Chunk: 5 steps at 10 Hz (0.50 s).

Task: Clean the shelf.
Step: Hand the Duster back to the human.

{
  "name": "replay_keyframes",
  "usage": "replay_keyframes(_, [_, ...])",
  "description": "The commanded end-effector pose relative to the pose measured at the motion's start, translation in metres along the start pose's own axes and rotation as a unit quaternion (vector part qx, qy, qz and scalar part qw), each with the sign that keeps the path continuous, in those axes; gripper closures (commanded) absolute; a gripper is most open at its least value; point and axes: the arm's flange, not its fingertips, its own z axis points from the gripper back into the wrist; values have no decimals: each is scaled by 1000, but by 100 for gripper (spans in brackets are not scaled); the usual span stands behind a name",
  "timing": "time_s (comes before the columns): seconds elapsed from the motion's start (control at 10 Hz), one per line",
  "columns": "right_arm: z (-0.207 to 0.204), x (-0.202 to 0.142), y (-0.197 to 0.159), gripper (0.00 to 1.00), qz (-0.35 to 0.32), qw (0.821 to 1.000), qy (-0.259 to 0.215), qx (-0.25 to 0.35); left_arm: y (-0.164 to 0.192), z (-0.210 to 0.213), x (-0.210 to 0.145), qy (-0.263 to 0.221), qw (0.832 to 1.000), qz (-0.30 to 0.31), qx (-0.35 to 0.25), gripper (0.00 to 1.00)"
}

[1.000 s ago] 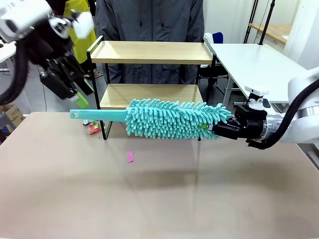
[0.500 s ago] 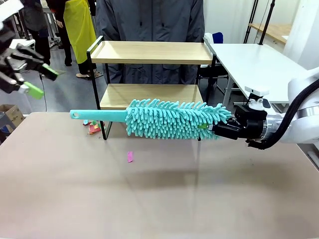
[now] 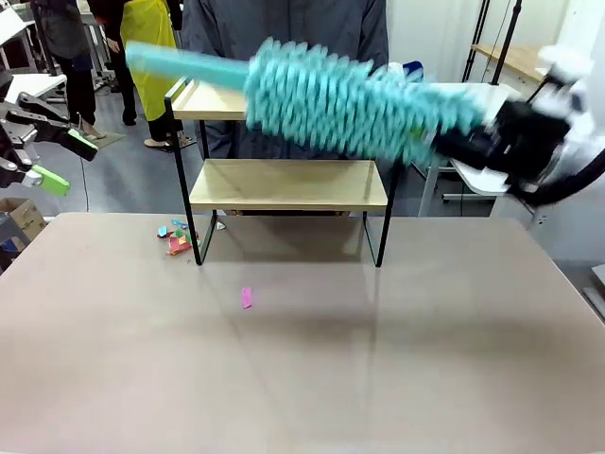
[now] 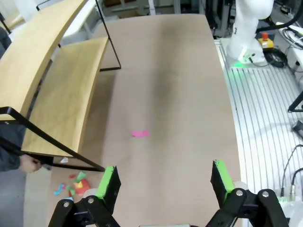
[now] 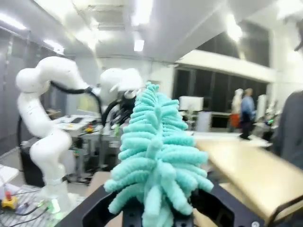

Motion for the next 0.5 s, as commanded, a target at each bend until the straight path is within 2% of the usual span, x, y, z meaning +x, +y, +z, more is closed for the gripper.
replay_keyframes(0.0, [12, 56, 2, 83, 51, 991, 18, -121, 2, 3, 3, -10, 1000, 6, -1, 0])
replay_keyframes(0.2, [58, 100, -5, 83, 71, 962, 11, -262, 2, 3, 3, -10, 1000, 6, -1, 0])
replay_keyframes(0.3, [83, 112, -5, 83, 87, 941, 16, -327, 2, 3, 3, -10, 1000, 6, -1, 0])
replay_keyframes(0.4, [109, 120, -6, 83, 106, 911, 28, -398, 2, 3, 3, -10, 1000, 6, -1, 0])
